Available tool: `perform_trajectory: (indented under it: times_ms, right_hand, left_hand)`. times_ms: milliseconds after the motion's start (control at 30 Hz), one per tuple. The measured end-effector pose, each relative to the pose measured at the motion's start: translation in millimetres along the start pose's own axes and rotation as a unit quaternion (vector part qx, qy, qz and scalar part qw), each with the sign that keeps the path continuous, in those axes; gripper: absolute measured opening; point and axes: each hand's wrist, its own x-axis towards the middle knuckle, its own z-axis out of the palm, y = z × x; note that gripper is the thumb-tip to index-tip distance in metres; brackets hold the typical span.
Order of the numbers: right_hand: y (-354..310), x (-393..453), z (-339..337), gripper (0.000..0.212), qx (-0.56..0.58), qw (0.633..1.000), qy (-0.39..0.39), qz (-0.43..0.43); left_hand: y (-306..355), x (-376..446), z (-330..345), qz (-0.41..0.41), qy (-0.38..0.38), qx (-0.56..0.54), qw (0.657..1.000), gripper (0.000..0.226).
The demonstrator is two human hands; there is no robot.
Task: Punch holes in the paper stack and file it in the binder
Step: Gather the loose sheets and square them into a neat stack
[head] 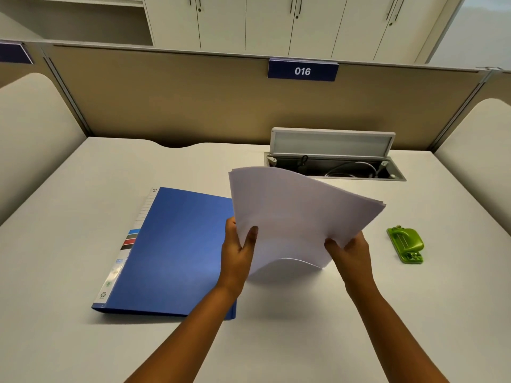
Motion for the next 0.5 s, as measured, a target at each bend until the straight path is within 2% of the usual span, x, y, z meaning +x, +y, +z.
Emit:
perform_trajectory:
  times_ms: [67,100,267,367,433,467,500]
  right_hand:
    - [-5,2,2,0.034,0.021,1.0,0.013,-0.006]
    - [-6,3,2,0.03,0.028,0.999,0.019,-0.009]
    - [-2,7,3,0.024,0.034,0.999,0.041,0.004]
    - [1,6,3,0.033,0.025,0.999,0.036,0.012]
    - [-3,6,2,0.05,0.032,0.999,0.038,0.008]
    - [-6,6,1,0.054,0.042,0.998,0.043,0.002]
    - [-9,7,-1,0.054,0.053,0.997,0.051,-0.008]
  left_hand:
    - [3,2,4,-0.003,-0.003,-0.015,1.0,0.016]
    - [4,3,6,0.002,0.0,-0.014,1.0,0.014]
    - [3,1,6,-0.004,0.012,0.002,1.0,0.025]
    - [-3,-1,4,-0.016,0.015,0.004,1.0,0.025]
    - [-3,-1,4,-0.016,0.011,-0.001,1.0,0.013]
    - [0,-1,4,-0.01,0.008,-0.011,1.0,0.014]
    - [6,0,4,-0.002,0.013,-0.016,1.0,0.027]
